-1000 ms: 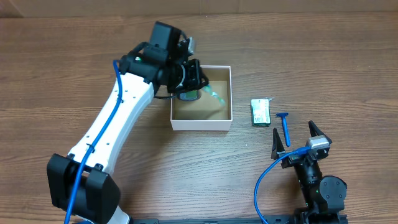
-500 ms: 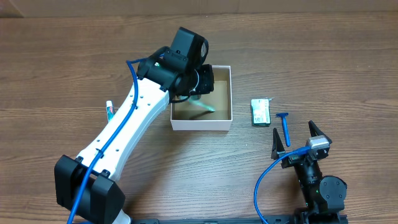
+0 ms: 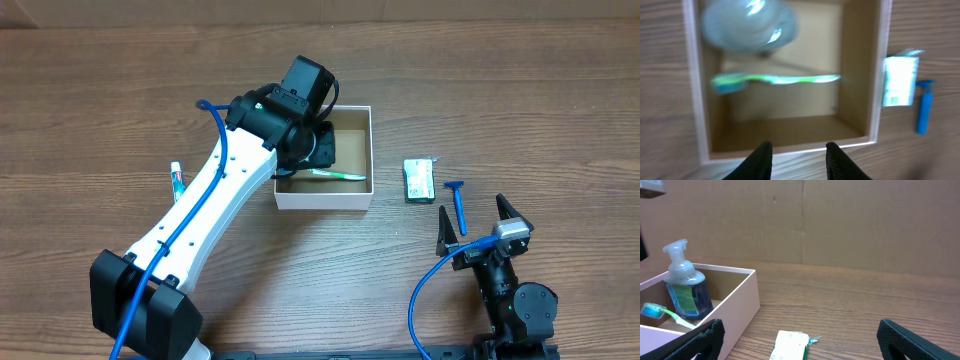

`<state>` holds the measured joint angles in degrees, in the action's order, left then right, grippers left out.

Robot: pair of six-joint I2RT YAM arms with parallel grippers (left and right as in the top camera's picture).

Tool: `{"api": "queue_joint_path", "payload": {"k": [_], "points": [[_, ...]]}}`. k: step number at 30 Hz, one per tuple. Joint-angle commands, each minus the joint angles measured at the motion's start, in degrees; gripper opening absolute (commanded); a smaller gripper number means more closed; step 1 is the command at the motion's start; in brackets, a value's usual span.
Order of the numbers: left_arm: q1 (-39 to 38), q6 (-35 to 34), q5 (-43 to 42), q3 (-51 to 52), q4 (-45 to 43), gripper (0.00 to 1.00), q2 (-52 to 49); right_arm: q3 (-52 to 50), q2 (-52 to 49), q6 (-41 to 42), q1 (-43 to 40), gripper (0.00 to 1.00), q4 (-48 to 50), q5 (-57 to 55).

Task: Pack container
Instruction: 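Open left gripper, release toothbrush, and withdraw from the box, then move left gripper to the Colgate toothpaste tube and grasp it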

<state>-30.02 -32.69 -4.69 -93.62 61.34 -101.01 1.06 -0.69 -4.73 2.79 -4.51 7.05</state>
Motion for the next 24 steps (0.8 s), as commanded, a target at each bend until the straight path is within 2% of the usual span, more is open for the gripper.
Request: {"api": "queue_joint_path", "payload": {"k": [1, 5, 10, 14, 19, 20, 21, 24], "points": [[2.95, 0.55, 9.16, -1.09, 5.79, 0.36, 0.66, -0.61, 0.46, -0.22, 0.46, 1.0, 0.35, -0.09], [9.33, 0.68, 9.18, -1.09, 11.96, 0.36, 1.84, -0.61, 0.46, -0.22, 0.46, 1.0, 0.35, -0.09], [17.77, 4.42, 9.22, -0.98, 16.98, 0.37, 1.95, -0.61, 0.46, -0.22, 0.48, 1.0, 0.35, -0.09], [23.26, 5.31, 9.38, -0.55, 17.49, 0.46, 1.95, -0.61, 0.46, -0.22, 0.48, 1.0, 0.35, -0.09], [29.7, 8.26, 9.35, 6.67, 13.29, 0.51, 1.95, -0.61, 0.46, -0.22, 0.48, 1.0, 0.35, -0.09], [30.47, 8.31, 9.35, 8.28, 12.13, 0.59, 1.95, -0.61, 0.46, -0.22, 0.46, 1.0, 0.35, -0.09], [31.87, 8.28, 9.11, 11.5, 9.57, 0.63, 1.95, -0.61, 0.46, -0.22, 0.48, 1.0, 0.35, -0.09], [36.52, 8.33, 6.47, 20.09, 1.01, 0.66, 1.95, -0.61, 0.46, -0.22, 0.46, 1.0, 0.35, -0.09]]}}
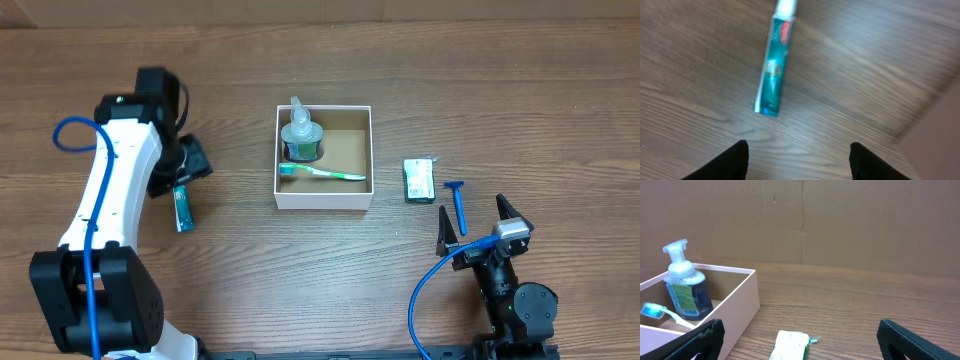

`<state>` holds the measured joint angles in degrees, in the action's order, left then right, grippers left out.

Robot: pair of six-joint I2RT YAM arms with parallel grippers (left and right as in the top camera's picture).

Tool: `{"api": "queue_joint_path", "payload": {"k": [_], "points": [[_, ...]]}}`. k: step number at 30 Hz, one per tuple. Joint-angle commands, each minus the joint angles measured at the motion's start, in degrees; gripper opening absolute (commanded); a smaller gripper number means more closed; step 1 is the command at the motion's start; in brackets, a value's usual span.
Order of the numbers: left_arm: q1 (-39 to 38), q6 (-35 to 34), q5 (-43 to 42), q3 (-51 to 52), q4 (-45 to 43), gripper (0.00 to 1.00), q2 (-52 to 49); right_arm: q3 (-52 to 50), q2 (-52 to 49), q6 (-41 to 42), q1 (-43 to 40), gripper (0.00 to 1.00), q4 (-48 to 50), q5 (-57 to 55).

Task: Pack container
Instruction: 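Move left gripper to the Colgate toothpaste tube and grasp it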

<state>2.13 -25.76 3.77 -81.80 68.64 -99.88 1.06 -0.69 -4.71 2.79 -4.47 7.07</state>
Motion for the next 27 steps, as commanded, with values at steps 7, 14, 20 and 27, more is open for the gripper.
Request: {"api": "queue_joint_path", "payload": {"k": [7, 14, 20, 27], "points": [[11.87, 6.97, -7.28, 18.45, -22.84, 0.7, 0.79, -0.61, 0.46, -0.24, 0.46, 1.0, 0.31, -0.11], [9.77, 9.97, -7.89, 21.46, -33.35, 0.71, 0.79, -0.61, 0.46, -0.24, 0.46, 1.0, 0.31, -0.11], [9.35, 10.6, -7.8, 24.37, -39.23, 0.68, 0.79, -0.61, 0.46, -0.24, 0.46, 1.0, 0.31, -0.11], [9.35, 11.04, -7.8, 26.86, -43.89, 0.54, 0.79, -0.61, 0.46, -0.24, 0.48, 1.0, 0.31, -0.11]]}}
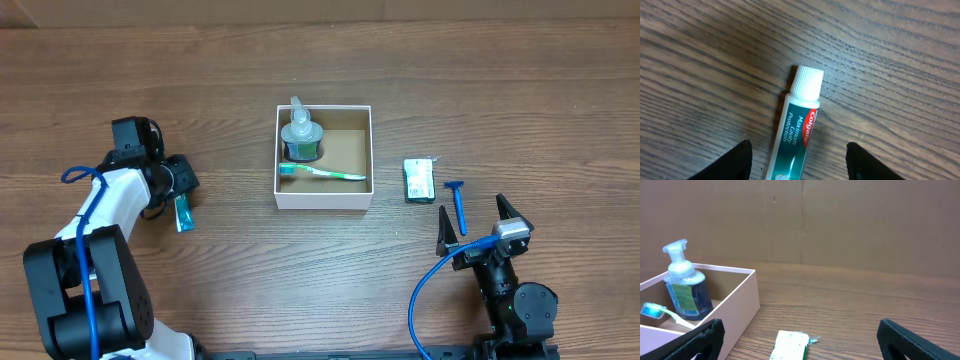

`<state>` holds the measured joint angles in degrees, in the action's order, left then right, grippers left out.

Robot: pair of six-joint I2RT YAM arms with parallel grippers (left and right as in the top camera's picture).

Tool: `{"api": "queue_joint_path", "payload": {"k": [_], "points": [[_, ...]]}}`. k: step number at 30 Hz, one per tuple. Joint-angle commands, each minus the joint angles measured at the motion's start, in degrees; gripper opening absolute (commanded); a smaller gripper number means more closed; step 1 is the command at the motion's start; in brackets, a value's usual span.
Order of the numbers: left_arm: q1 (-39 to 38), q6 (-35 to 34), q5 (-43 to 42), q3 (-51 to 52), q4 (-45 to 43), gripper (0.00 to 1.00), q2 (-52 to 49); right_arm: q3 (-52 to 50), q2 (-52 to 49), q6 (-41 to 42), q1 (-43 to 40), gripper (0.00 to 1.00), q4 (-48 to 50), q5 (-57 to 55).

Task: Pack container
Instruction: 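Move left gripper to the Colgate toothpaste tube and grasp it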

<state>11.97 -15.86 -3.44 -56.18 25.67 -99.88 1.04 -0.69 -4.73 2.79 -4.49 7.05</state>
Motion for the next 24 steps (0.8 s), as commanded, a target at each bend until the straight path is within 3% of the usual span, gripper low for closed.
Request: {"api": "queue_joint_path", "payload": {"k": [1, 8, 12, 15, 20, 22, 24], "points": [[-0.48, 1.14, -0.5, 1.4, -1.05, 0.52, 0.79, -0.59, 0.46, -0.22, 0.46, 1.0, 0.33, -0.09], [-0.48, 1.97, 1.51, 2.91, -1.84, 0.47, 0.76, -0.59, 0.46, -0.22, 0.46, 1.0, 0.33, -0.09], [-0.48, 1.97, 1.49, 2.89, -2.01, 0.27, 0.76, -0.59, 0.46, -0.22, 0.48, 1.0, 0.33, -0.09], [-0.48, 1.95, 1.03, 2.86, -2.14, 0.21, 0.76, -0.59, 0.46, -0.22, 0.46, 1.0, 0.33, -0.09], [-0.48, 1.97, 0.87, 2.89, -2.12, 0.24, 0.76, -0.59, 0.46, -0.22, 0.46, 1.0, 0.33, -0.09], [-0.48, 1.97, 0.9, 2.89, -1.92, 0.39, 0.76, -0.59, 0.46, -0.22, 0.46, 1.0, 0.33, -0.09], [-0.48, 1.99, 0.98, 3.28, -1.79, 0.39, 0.76, -0.59, 0.46, -0.22, 0.46, 1.0, 0.33, -0.09]]}}
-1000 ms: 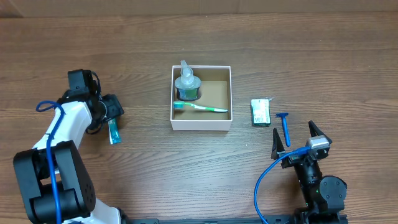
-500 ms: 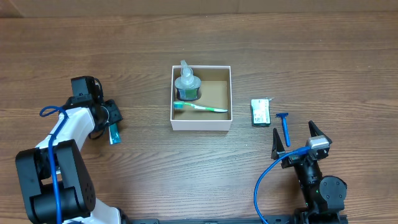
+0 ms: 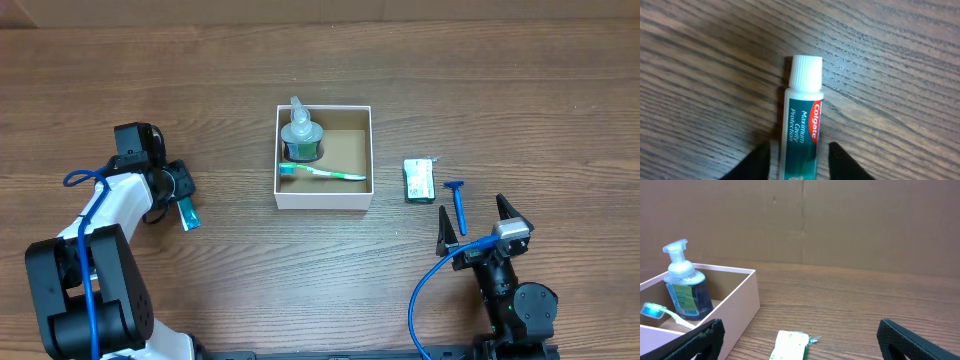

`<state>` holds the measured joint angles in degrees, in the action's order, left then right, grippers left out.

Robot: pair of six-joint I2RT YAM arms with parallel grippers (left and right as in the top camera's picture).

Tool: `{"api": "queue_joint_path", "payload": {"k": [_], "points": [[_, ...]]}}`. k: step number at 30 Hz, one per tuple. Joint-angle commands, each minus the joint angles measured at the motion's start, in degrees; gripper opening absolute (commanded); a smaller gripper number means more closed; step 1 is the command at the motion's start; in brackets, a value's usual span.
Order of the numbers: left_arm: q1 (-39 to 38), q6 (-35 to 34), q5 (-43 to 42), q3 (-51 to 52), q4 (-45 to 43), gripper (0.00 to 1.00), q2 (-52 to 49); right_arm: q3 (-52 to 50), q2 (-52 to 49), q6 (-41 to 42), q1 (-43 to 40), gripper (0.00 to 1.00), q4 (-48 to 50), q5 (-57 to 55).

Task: Pack container
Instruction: 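Move left gripper to the Colgate toothpaste tube and grasp it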

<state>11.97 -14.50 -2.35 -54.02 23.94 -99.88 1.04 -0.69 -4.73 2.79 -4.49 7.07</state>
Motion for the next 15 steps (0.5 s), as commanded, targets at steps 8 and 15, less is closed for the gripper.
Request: {"api": "queue_joint_path", "payload": {"k": [8, 15], "points": [[-0.48, 0.59, 0.42, 1.95, -1.36, 0.17, 0.59, -0.59, 0.46, -0.22, 0.48, 1.0, 0.33, -0.11], [-1.03, -3.78, -3.69, -5.99, 5.77, 0.04, 2.14, -0.59, 0.46, -0.22, 0.46, 1.0, 0.33, -0.11]]}}
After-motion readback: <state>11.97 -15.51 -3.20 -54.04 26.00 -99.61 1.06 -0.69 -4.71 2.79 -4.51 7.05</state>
